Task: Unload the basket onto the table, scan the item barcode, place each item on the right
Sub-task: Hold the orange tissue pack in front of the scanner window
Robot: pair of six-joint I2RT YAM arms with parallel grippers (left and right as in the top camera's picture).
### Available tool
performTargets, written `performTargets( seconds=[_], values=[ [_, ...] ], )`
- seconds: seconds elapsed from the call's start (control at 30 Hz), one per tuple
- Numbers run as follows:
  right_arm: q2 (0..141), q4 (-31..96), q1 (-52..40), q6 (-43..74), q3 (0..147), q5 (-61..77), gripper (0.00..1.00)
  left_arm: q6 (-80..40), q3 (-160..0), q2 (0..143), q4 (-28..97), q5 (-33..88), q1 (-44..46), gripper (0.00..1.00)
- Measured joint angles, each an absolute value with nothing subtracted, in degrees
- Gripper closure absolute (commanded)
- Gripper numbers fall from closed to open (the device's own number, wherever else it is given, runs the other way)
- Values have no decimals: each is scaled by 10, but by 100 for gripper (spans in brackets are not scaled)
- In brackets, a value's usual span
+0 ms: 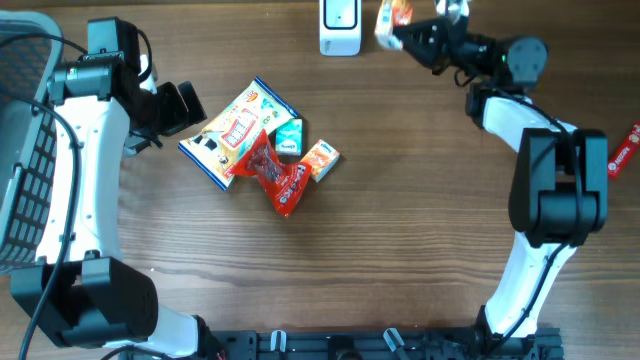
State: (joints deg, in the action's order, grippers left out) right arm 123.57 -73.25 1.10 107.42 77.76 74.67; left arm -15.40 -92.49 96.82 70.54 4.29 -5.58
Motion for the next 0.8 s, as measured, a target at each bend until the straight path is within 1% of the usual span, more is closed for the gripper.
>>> performTargets(
  seconds=[0.13, 0.2, 0.23, 0.27, 0.3, 0.37, 0.47, 0.6, 0.7, 0.8],
  values=[
    [1214, -492, 8, 968, 783, 698, 95, -154, -925, 968, 705, 43, -56, 0],
    [1198, -374, 6, 887, 784, 668, 96, -154, -925, 968, 705, 43, -56, 0],
    [1177, -283, 2, 821, 784, 633, 95, -154, -925, 968, 706, 43, -56, 0],
    [1170, -263, 1, 790, 784, 622, 95, -154, -925, 968, 706, 43, -56, 0],
    [1149, -182, -2, 748, 787, 591, 95, -154, -925, 968, 706, 43, -56, 0],
    [1104, -60, -8, 669, 785, 533, 95, -154, -925, 968, 706, 42, -56, 0],
    [1033, 90, -28, 567, 792, 399, 95, -154, -925, 968, 705, 43, -56, 0],
    [960, 232, -86, 453, 831, 169, 95, -154, -925, 968, 705, 43, -56, 0],
    [952, 278, -136, 380, 877, 25, 95, -154, -925, 968, 705, 43, -56, 0],
    [955, 288, -176, 331, 891, -67, 95, -154, -925, 968, 705, 43, -56, 0]
  ],
)
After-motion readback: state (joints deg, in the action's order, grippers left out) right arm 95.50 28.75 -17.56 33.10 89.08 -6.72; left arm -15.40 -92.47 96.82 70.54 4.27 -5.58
